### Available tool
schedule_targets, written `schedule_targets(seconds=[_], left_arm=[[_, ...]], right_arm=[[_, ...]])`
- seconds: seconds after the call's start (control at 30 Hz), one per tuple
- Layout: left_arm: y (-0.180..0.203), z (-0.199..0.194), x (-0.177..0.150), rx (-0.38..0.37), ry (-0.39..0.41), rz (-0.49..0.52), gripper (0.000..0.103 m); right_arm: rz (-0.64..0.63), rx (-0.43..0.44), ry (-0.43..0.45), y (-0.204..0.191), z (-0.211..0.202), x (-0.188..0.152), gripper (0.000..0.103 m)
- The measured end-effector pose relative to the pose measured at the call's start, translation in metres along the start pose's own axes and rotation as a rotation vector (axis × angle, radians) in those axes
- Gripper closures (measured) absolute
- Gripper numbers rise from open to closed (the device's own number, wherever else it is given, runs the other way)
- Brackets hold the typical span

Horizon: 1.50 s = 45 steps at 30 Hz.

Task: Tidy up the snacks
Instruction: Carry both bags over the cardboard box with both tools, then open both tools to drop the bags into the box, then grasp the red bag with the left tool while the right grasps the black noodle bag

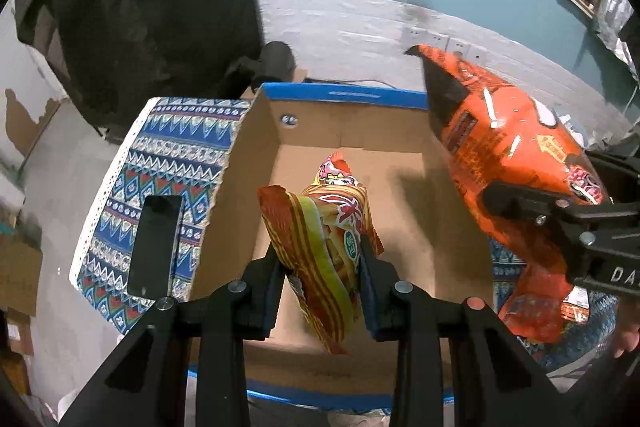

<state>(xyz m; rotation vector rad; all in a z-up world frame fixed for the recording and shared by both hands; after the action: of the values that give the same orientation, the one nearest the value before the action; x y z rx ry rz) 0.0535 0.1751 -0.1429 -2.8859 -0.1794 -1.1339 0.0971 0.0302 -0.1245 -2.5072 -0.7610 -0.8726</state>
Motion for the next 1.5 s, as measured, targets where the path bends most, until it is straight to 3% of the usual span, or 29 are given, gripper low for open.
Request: schedule_targets(seconds=[0.3, 0.33, 0.4, 0.43, 0.47, 0.67, 0.87, 1.07, 1.5], left_arm=[[-0.022, 0.008, -0.011, 0.01, -0.05, -0.066, 0.069], [-0.022, 0.007, -0.01, 0.013, -0.05, -0.068, 0.066], [-0.02, 0.005, -0.009, 0.017, -0.051, -0.063, 0.051], [-0.019, 0.003, -0.008, 0.022, -0.046, -0.059, 0.038], [-0.018, 0.001, -0.007, 0.025, -0.035, -0.055, 0.034], [-0.01, -0.002, -0.005, 0.012, -0.036, -0.046, 0.034], [0.014, -0.01, 0.002, -0.079, -0.022, -0.069, 0.029], [0.048, -0.019, 0.008, -0.127, 0.001, -0.021, 0.028], [0.135, -0.025, -0.003, -0.222, -0.026, 0.121, 0.025]], right_arm=[[-0.019, 0.02, -0.06, -0.022, 0.033, -0.001, 0.044], [-0.02, 0.017, -0.064, -0.022, 0.034, -0.001, 0.043], [-0.012, 0.016, -0.061, -0.022, 0.034, -0.001, 0.035], [-0.004, 0.018, -0.051, -0.022, 0.031, 0.001, 0.028], [0.0, 0.021, -0.045, -0.022, 0.03, 0.002, 0.024], [0.0, -0.001, -0.023, -0.018, 0.017, 0.008, 0.021], [-0.005, -0.032, -0.014, -0.001, -0.001, 0.004, 0.02], [0.037, -0.073, 0.003, 0.034, -0.029, -0.007, 0.019], [0.13, -0.162, 0.027, 0.102, -0.086, -0.043, 0.019]])
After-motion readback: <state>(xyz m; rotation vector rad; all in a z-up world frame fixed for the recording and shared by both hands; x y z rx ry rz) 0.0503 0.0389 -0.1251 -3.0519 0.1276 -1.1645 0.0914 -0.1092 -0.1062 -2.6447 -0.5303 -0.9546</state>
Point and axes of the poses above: each gripper's, at about its wrist camera, not at the fingertips, and z roughly the way its jaws point, y to its right, x to its top, the point moved 9 cm from there along z, roughly the way its jaws point, and after that the axes turned 12 degrees about y, right-handed, at the moved point
